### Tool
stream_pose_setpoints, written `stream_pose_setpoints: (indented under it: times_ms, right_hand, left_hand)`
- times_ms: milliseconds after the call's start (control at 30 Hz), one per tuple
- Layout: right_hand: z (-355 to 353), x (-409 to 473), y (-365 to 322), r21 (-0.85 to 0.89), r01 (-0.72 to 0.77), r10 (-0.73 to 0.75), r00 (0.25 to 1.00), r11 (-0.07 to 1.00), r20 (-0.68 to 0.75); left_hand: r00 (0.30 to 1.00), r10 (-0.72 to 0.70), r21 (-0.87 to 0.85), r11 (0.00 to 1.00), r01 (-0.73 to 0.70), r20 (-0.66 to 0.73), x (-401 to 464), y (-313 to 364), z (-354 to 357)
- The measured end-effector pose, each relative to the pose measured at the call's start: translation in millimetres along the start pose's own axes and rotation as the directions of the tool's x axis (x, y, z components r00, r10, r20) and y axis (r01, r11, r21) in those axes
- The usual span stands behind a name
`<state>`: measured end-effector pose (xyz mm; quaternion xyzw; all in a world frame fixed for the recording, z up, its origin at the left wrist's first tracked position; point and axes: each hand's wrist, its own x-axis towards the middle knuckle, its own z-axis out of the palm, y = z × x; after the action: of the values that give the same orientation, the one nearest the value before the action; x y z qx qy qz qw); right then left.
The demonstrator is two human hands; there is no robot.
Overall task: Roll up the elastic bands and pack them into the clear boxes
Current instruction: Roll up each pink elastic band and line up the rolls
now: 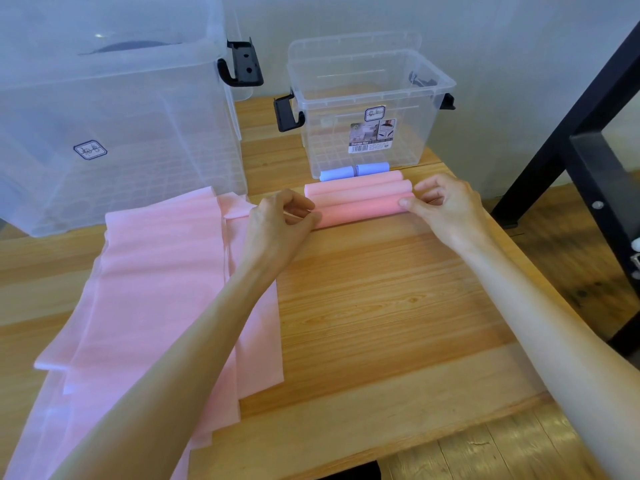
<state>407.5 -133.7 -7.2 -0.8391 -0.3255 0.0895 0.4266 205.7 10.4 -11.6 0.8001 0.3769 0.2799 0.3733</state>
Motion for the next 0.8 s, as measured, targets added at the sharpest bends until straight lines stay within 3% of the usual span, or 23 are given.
stream_pose_setpoints:
  times_ms: [800]
  right_hand:
    - [-9,-13,-5,-0.026,-0.002,0.003,0.999,1.0,0.042]
  left_hand:
    - [0.999,0.012,-0.04,0.999,-0.01,0.037,-10,1,-3]
